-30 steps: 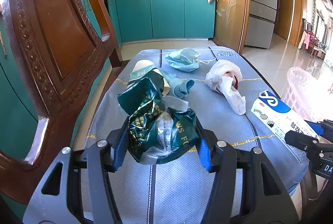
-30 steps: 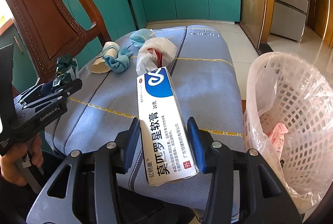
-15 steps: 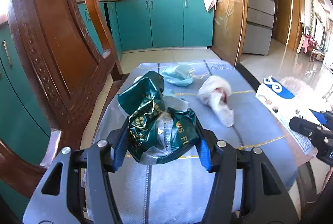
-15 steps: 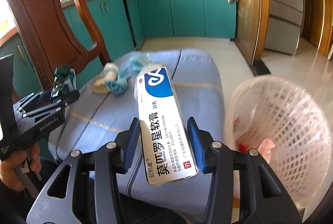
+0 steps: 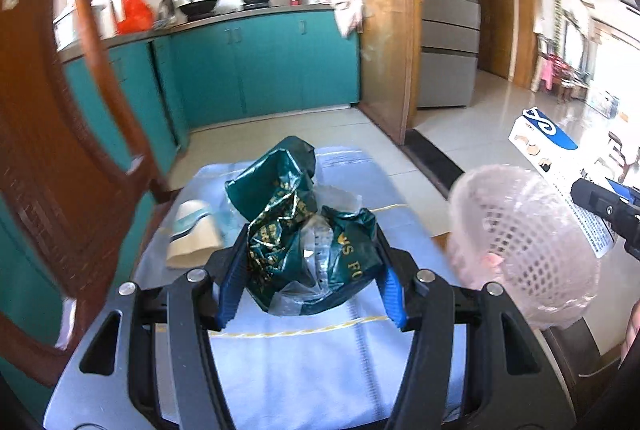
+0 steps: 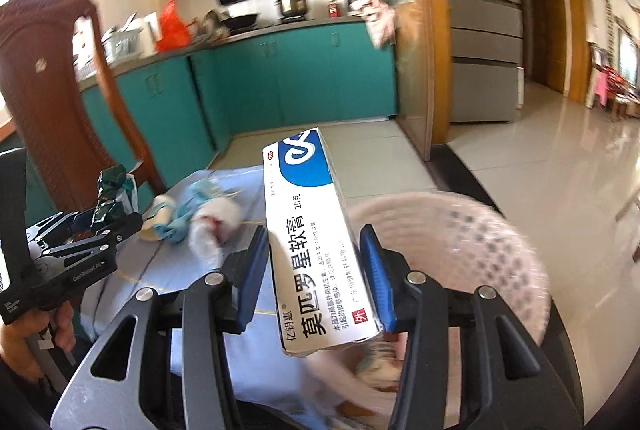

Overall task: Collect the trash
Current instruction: 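Carry both items over the wastebasket and open both tools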

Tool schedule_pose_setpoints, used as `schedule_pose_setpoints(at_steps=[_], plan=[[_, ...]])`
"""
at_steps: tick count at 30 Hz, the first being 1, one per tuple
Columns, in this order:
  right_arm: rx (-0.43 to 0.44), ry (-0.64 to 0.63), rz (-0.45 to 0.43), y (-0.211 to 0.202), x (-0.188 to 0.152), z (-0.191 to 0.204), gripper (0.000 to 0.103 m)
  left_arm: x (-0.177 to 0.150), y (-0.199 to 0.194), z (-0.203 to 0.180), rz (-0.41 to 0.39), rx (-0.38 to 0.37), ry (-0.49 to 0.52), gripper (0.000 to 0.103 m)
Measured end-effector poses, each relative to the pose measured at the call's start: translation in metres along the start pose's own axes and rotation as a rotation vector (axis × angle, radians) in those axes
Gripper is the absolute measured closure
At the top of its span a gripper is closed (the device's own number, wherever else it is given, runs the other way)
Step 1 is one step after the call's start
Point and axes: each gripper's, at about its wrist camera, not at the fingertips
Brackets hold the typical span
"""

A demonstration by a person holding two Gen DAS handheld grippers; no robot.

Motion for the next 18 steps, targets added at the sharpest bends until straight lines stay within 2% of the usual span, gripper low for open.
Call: schedule_pose_setpoints(at_steps=[6,11,18], plan=[[-0.063,0.091,-0.016,-0.015,-0.016,-0.060,0.056,0.019,0.014,-0.061,0.038,-0.155,0.071,0.046],[-0.097,0.152,-0.015,-0.022,-0.031,-0.092,0.056,0.024,0.034,-0.118,0.079,-0.214,0.150,0.046],[-0.130,0.209,-0.002,-0.027,-0.045,-0.119,0.056,0.027,0.064,-0.180,0.133,-0.243,0.261,0.046]])
Point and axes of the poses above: each gripper's, at about its wrist camera, not at the fingertips, and y roughly the way its jaws point, z to its left, x to its top, and after that the axes turned 14 degrees about z, right-handed
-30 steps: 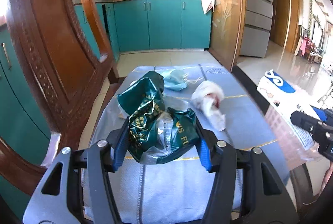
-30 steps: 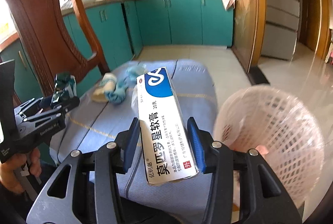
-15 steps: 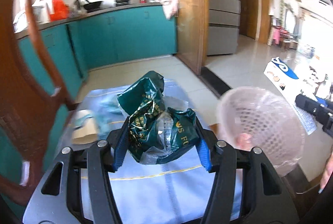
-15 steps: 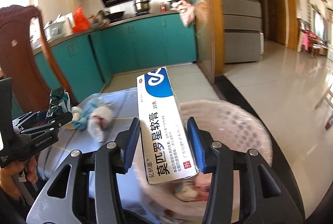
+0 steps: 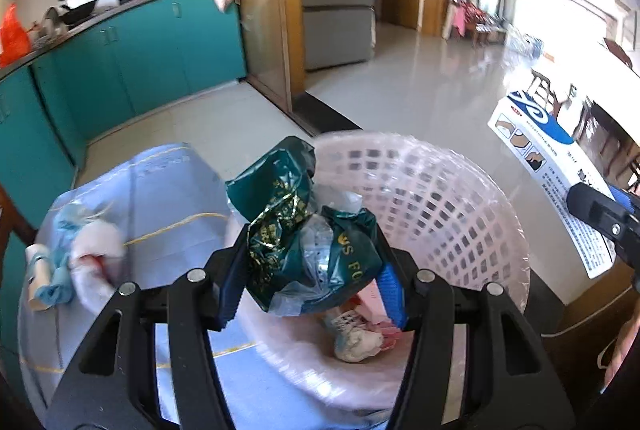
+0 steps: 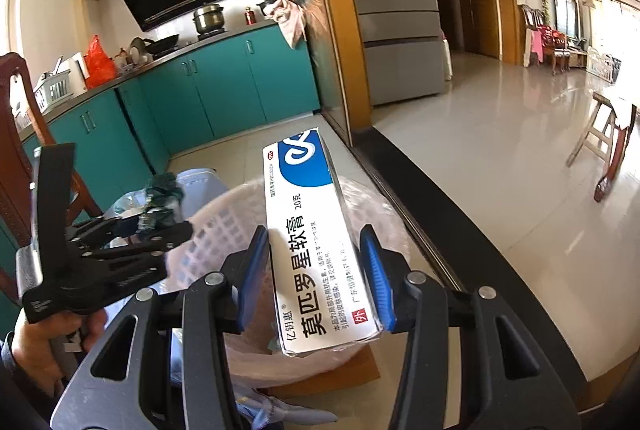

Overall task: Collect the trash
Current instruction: 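Carry both items over the wastebasket and open both tools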

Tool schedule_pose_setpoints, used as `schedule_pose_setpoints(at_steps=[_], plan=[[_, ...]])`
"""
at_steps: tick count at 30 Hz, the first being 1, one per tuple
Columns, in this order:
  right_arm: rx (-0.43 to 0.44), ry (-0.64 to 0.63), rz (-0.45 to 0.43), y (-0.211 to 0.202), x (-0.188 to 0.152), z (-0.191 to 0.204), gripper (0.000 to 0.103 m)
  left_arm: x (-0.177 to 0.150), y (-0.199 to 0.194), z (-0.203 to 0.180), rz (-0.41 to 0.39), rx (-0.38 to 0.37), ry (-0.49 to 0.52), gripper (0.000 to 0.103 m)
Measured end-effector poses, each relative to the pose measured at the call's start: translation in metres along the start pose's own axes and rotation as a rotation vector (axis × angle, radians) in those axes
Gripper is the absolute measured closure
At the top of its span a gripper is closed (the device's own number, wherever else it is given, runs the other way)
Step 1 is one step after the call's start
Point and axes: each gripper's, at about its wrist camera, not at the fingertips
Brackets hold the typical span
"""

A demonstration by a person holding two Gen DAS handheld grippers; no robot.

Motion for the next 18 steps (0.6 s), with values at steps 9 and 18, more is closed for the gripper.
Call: schedule_pose_setpoints(at_steps=[9,18], plan=[[0.003,0.004,0.015,0.008,0.001,-0.002,0.056,0.011,0.026,-0.020,0.073,-0.058,0.052,0.039],[0.024,0.008,0.057,0.027,0.008,-0.005,0.055,-0.002,0.005,0.032,0.025,0.049,-0.077,0.018]])
Point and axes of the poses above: each gripper's, at about its wrist camera, not at the fingertips, and y roughly the way its jaws point, z to its left, x to its top, and after that the axes turned 14 degrees about z, right-handed
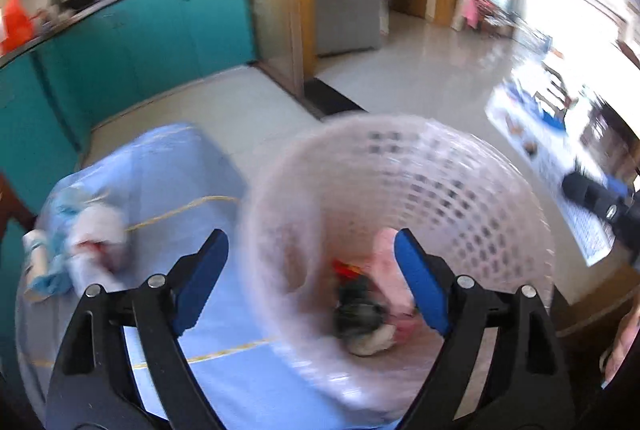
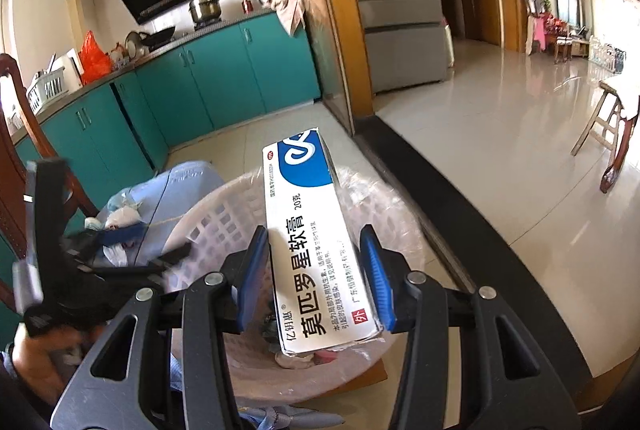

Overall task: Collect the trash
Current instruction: 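Carry both items over the wastebasket and open both tools, then grasp the white paper cup with the left tool while the right tool grasps the white plastic bag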

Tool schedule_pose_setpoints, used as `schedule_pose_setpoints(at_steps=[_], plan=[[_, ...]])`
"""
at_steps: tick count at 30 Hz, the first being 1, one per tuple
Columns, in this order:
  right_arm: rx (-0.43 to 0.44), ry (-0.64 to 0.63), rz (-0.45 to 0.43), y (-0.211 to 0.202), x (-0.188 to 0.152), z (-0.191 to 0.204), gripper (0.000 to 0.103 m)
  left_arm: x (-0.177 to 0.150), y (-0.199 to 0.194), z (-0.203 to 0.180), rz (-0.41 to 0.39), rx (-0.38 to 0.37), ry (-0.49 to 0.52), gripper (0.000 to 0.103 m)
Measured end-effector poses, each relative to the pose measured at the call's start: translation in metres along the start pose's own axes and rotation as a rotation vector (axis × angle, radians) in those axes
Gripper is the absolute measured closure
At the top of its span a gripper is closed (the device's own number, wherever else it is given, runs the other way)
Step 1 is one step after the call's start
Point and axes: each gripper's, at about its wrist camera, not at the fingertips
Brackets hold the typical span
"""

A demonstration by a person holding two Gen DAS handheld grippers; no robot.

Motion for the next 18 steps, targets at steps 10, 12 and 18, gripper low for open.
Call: schedule_pose_setpoints(at_steps=[10,12,18], plan=[[0.014,-0.097,0.110,0.042,0.002,0.051,0.033,-0.009,-0.029,0.179,-0.058,0.299,-0.321,0.018],[0.043,-0.145,0.109,0.044,0.004,0.074,0.033,-0.003,-0.009,0.228,0.021,0.349,-0.368,0.018],[0.136,-0.279,0.131,0.060,0.004,0.144,0.033,-0.007,0.056,0.316,0.190,0.331,-0.481,0.018]])
Point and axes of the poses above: each gripper's, at about its wrist camera, not at the fingertips, and y roughly the way its jaws point, z to its left, x to its top, and after that the axes turned 14 degrees about z, right-handed
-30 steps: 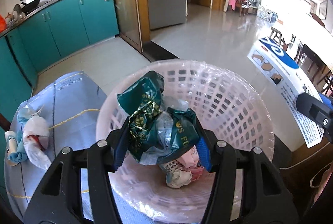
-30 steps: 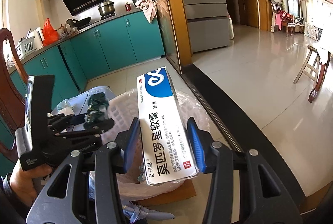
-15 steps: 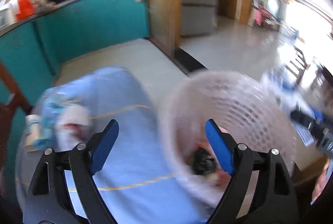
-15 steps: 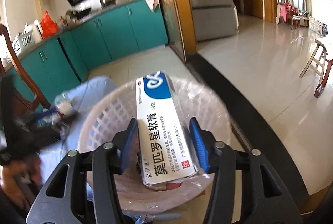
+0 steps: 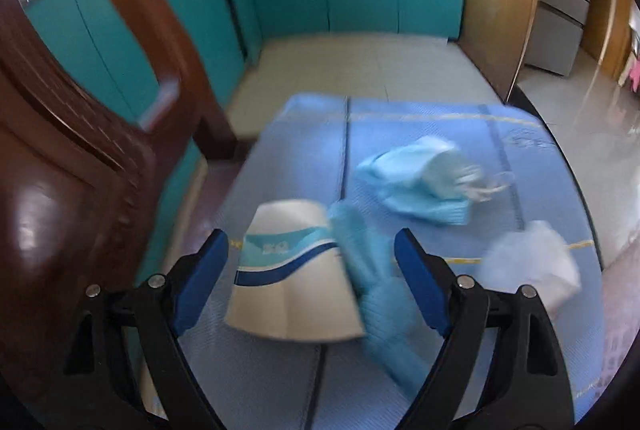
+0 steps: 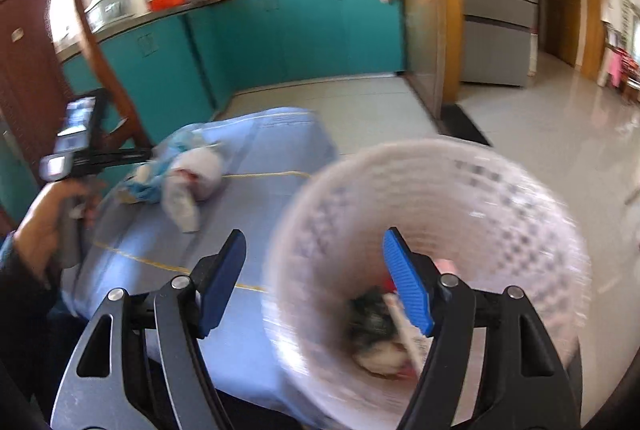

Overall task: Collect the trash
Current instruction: 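Grasp the white paper cup with the left tool while the right tool grasps the white plastic bag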

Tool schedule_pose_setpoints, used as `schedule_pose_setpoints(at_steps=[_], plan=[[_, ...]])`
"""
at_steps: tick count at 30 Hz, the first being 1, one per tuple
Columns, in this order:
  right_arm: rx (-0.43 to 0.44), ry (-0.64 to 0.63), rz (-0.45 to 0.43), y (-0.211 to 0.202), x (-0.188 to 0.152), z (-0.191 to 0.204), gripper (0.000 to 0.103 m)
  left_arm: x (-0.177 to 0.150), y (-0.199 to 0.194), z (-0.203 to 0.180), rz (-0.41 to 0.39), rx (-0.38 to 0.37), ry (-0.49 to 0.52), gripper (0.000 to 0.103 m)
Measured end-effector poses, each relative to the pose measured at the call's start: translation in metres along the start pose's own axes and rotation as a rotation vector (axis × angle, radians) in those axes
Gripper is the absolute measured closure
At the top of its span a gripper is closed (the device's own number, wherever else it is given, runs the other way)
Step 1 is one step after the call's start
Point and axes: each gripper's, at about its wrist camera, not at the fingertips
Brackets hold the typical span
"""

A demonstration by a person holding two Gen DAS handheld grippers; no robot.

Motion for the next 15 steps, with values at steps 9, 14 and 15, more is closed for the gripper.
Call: schedule_pose_setpoints(at_steps=[9,14,15], plan=[[0.218,-0.123,0.064,0.068,0.056,0.087,0.033,0.009,0.043,0.018,0.100,-0.096,-0.024,0.028],[0.237,-0.199,0.167,0.123,0.070,0.132,0.033,0.000,0.048,0.019,0.148,-0.167,-0.003,0.059],[0.219,-0.201,0.175,0.132,0.072,0.136,0.033,-0.001,0.049,0.019,0.148,-0.178,-0.001,0.062]])
Point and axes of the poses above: each gripper's, at about its wrist camera, not at the fingertips, and y roughly the way its jaws point, z to its left, x to its top, and after that the axes turned 14 degrees about z, right-handed
